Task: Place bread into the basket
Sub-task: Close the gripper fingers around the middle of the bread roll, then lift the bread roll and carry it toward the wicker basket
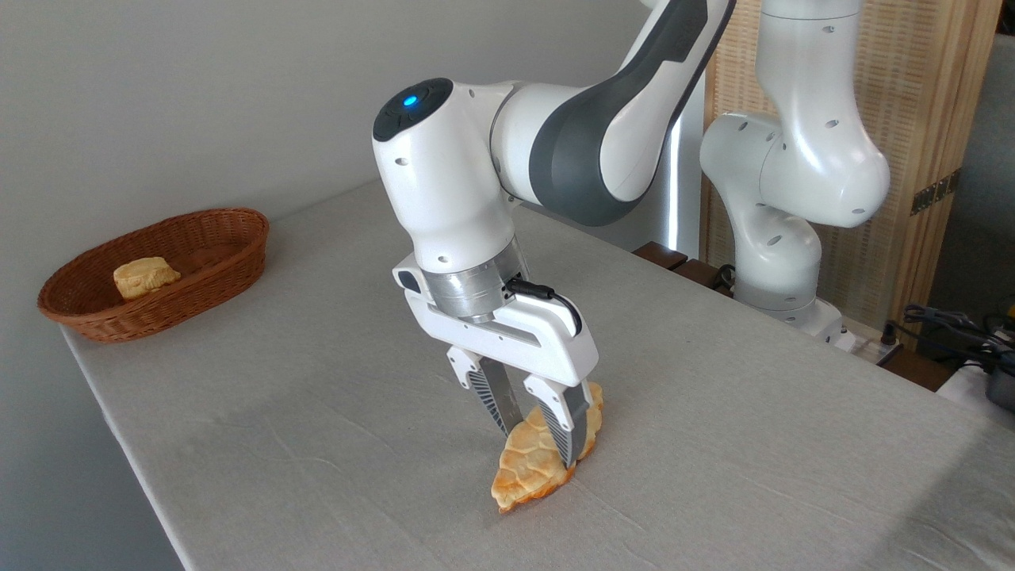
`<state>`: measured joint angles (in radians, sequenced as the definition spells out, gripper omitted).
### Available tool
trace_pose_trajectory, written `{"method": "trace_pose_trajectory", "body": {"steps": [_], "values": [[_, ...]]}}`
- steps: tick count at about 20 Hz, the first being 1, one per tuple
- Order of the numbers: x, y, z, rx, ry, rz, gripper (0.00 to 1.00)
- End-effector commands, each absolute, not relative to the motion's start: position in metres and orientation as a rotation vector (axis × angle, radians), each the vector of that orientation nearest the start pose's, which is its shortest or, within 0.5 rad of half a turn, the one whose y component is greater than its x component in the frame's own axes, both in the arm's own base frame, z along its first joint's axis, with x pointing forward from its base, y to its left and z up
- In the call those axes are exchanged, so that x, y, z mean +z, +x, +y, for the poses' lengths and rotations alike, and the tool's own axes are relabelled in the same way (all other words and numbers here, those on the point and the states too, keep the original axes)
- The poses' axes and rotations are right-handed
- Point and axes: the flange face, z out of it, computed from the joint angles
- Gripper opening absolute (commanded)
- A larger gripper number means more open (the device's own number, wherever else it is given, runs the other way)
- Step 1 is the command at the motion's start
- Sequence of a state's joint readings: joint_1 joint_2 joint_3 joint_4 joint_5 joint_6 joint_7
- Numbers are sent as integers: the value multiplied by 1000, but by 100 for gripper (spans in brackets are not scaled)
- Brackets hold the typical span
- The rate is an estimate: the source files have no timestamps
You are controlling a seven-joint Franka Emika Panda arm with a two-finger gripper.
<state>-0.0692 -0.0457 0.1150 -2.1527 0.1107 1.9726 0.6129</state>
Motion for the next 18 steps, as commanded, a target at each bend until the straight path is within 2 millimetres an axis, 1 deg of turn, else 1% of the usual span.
{"method": "trace_pose_trajectory", "body": {"steps": [1,4,5,6,7,9,10,13,14,16,17,18], "values": [[414,515,30,212,-2956,935,42],[415,515,30,208,-2955,937,43],[418,516,29,199,-2953,939,43],[425,519,26,175,-2949,942,43],[434,523,16,146,-2939,960,43],[449,530,-7,73,-2974,982,44],[458,535,-20,15,-2987,997,44],[479,545,-80,-149,-2987,1083,46],[483,547,-98,-193,-2996,1087,46],[498,555,-143,-310,-3023,1068,46],[505,560,-161,-365,-3034,1052,46],[517,565,-182,-429,-3031,1065,46]]}}
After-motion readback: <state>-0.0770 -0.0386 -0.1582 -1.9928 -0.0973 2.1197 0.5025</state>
